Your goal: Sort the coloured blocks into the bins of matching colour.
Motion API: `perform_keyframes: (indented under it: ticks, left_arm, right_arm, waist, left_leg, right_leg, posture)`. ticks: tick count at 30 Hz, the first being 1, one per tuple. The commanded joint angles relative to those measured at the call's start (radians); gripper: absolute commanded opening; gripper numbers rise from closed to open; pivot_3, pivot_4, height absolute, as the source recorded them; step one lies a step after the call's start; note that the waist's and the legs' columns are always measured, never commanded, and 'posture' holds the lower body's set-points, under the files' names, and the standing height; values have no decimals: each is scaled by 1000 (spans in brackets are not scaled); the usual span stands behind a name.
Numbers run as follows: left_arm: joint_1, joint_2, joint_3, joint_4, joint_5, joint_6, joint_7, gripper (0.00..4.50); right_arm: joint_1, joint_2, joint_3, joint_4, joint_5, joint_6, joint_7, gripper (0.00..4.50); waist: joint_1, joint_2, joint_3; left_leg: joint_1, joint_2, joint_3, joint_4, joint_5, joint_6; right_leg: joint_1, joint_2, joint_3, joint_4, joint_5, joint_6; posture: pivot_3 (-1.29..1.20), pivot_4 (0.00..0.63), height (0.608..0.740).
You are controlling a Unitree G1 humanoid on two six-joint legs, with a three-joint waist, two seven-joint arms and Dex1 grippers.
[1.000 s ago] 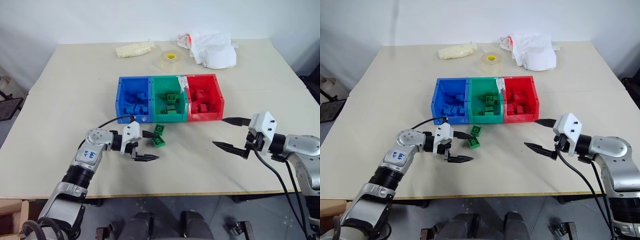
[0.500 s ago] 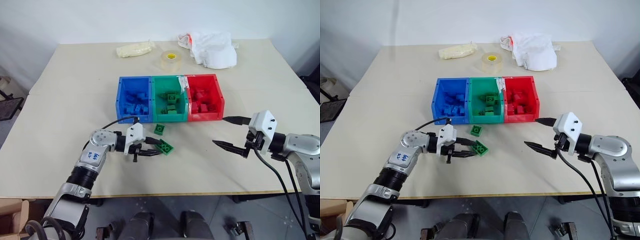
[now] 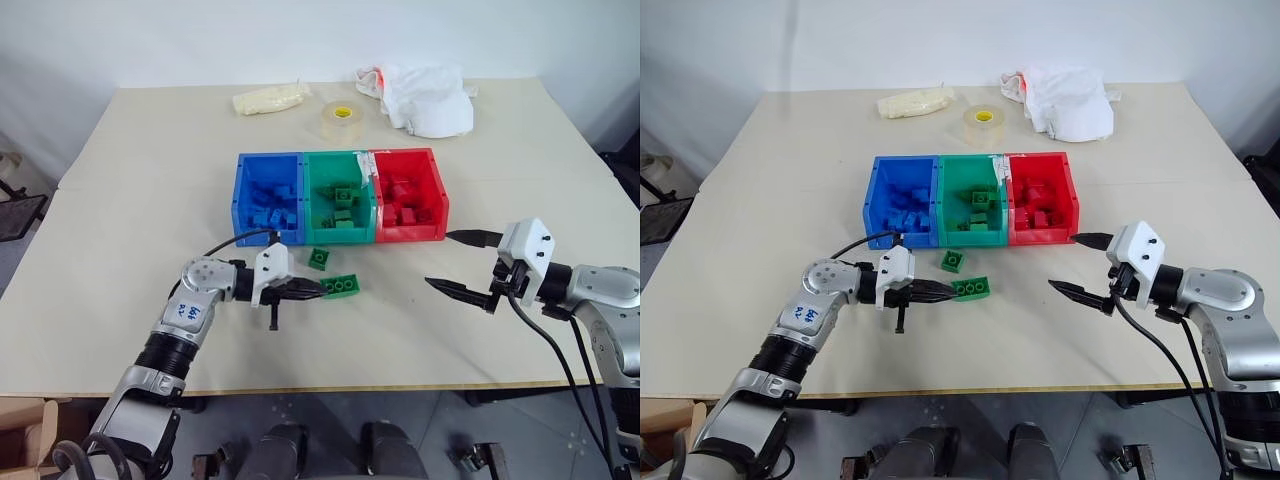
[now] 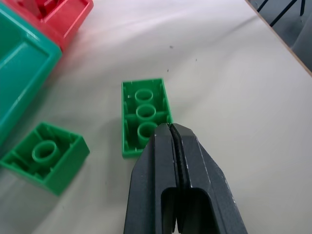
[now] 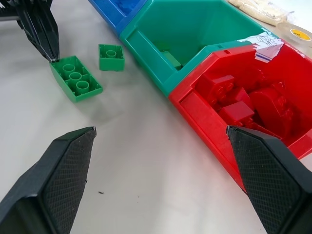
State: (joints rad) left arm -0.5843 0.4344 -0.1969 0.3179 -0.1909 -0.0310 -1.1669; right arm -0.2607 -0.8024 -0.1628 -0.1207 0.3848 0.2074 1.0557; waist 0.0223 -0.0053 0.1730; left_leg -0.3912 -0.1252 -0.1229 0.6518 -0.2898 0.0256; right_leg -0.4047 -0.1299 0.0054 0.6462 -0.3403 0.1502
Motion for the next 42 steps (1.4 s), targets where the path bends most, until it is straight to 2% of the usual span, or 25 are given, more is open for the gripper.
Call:
perform_keyframes:
  ticks: [1, 4, 6, 16, 25, 32, 42]
  left_arm:
    - [-9, 5, 35, -72, -35, 27, 14, 28]
    - [-18, 23, 55, -136, -49, 129, 46, 656]
    - [-22, 39, 60, -178, -65, 177, 35, 1238]
    - [-76, 26, -12, -130, -29, 176, -12, 4422]
    - [-125, -5, -70, -67, 15, 148, -37, 4488]
    - [-165, -63, -111, 25, 93, 115, 15, 4488]
    - [-177, -75, -138, 78, 151, 124, 26, 4488]
  right_arm:
    - [3, -8, -25, -27, 15, -1, -8, 4500]
    - [10, -10, -30, -29, 17, -2, -7, 4500]
    - [7, -10, -29, -24, 16, -4, -7, 4500]
    - [59, -24, -65, -71, 53, 11, 14, 4500]
    - [209, -81, -135, -196, 152, 85, 80, 4500]
    - [317, -90, -181, -286, 199, 139, 81, 4500]
    - [330, -80, -183, -278, 197, 138, 66, 4500]
  waist:
    - [0, 0, 0]
    - [0, 0, 0]
    - [-1, 0, 0]
    - [4, 0, 0]
    - [0, -1, 0]
    - [4, -2, 1]
    - [4, -2, 1]
  left_leg:
    - [0, 0, 0, 0, 0, 0]
    - [0, 0, 0, 0, 0, 0]
    - [0, 0, 0, 0, 0, 0]
    - [0, 0, 0, 1, 0, 0]
    - [0, 0, 0, 1, 0, 0]
    - [0, -1, 0, 2, 0, 1]
    - [0, -1, 0, 2, 0, 1]
  right_leg:
    - [0, 0, 0, 0, 0, 0]
    - [0, 0, 0, 0, 0, 0]
    - [0, 0, 0, 0, 0, 0]
    - [0, 0, 0, 0, 0, 0]
    - [1, 1, 0, 0, 0, 0]
    - [2, 1, 0, -1, 0, 1]
    - [2, 1, 0, 0, 0, 1]
  posture:
    - [0, 150, 740]
    - [0, 150, 740]
    - [0, 150, 740]
    - [0, 150, 740]
    - [0, 150, 740]
    - [0, 150, 740]
    - [0, 150, 740]
